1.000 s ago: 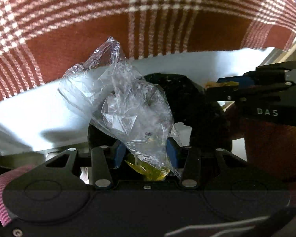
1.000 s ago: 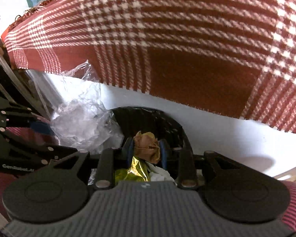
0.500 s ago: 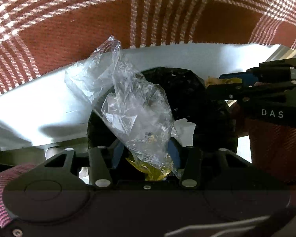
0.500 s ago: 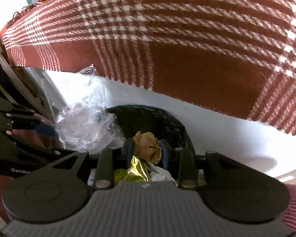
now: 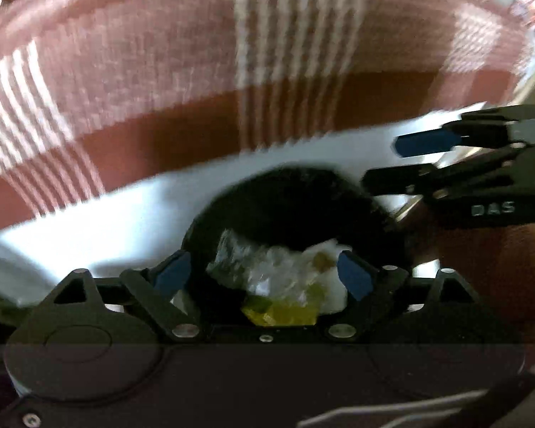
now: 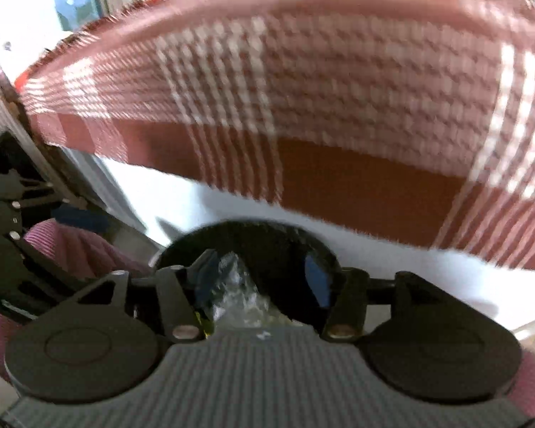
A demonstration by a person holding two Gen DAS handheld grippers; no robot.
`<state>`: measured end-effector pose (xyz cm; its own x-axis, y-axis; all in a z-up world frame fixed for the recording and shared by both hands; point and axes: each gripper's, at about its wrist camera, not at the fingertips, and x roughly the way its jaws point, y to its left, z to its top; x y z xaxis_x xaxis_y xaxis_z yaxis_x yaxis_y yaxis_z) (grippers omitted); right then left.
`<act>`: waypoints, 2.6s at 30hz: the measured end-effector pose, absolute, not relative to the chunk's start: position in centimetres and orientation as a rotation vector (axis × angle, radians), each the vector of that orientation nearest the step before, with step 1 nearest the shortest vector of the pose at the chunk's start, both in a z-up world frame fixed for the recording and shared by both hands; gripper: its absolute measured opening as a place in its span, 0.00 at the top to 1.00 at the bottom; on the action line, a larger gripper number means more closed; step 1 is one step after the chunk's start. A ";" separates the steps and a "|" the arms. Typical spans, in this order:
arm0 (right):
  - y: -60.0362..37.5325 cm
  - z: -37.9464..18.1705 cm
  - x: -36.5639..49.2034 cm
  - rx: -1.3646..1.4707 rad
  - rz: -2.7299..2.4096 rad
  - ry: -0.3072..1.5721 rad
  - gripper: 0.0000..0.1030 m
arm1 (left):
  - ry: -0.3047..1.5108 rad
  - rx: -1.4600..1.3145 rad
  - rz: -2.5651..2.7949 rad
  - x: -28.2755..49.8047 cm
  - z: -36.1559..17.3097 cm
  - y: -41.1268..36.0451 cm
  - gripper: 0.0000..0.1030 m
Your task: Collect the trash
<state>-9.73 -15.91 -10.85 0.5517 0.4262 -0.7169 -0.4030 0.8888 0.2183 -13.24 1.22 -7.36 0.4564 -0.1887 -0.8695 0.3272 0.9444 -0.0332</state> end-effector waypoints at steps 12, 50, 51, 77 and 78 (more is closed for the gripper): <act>-18.5 0.1 -8.8 -0.020 0.478 0.551 0.20 | 0.718 0.072 -0.304 -9.7 3.3 3.6 0.01; -24.5 -1.1 12.6 -0.001 0.148 0.622 0.69 | 0.655 -0.200 -0.014 26.5 4.3 -0.1 0.78; -24.5 -1.0 12.3 -0.009 0.150 0.617 0.70 | 0.657 -0.213 -0.022 26.3 4.2 0.2 0.82; -23.5 1.8 5.5 -0.001 0.233 0.553 0.79 | 0.498 -0.148 -0.062 19.1 6.7 2.3 0.14; -23.5 1.7 5.6 -0.001 0.234 0.554 0.78 | 0.488 -0.151 -0.050 19.4 6.6 2.4 0.11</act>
<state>5.58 -23.51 1.71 0.8244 0.2196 -0.5217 -0.2199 0.9735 0.0623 19.38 2.42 6.59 0.8825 -0.0840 -0.4628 0.0121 0.9877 -0.1561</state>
